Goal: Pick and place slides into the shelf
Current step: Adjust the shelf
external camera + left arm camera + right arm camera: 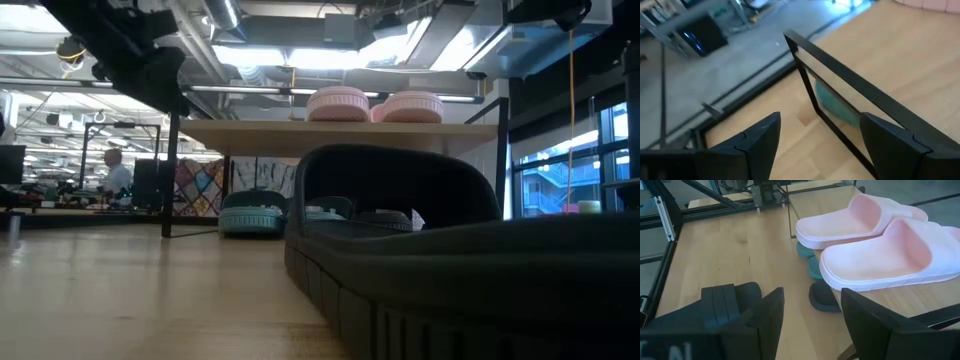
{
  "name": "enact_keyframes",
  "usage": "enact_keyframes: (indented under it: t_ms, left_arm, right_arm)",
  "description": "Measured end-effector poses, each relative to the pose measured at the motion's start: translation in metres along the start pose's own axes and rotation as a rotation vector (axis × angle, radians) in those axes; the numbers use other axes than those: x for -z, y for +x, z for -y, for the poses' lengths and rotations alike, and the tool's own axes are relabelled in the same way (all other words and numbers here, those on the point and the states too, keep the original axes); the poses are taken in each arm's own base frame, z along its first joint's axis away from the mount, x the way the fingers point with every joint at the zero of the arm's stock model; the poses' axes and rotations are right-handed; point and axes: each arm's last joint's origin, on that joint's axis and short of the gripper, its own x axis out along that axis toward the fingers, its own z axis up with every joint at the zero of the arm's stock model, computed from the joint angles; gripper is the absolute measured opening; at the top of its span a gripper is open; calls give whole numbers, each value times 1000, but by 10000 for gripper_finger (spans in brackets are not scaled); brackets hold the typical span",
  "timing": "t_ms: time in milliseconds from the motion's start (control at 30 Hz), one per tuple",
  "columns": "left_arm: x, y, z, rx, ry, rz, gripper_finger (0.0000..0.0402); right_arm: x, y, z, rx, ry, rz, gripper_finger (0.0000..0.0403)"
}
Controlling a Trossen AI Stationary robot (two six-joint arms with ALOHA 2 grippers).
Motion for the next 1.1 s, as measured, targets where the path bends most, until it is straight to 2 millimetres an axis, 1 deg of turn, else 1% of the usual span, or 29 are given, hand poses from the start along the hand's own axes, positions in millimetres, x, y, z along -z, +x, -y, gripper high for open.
enact_keyframes:
  t_ms: [233, 733, 933, 1100]
  left_arm:
    - [1, 3, 0, 30, -29, -63, 263]
    - [-2, 3, 4, 80, -79, -63, 263]
    - [-4, 3, 7, 105, -110, -54, 263]
    - [-5, 8, 15, 104, -116, -48, 263]
  right_arm:
    - [1, 0, 1, 5, -9, -8, 198]
    - [3, 0, 2, 15, -22, -22, 198]
    - [3, 0, 2, 17, -25, -26, 198]
    - [4, 0, 2, 22, -34, -32, 198]
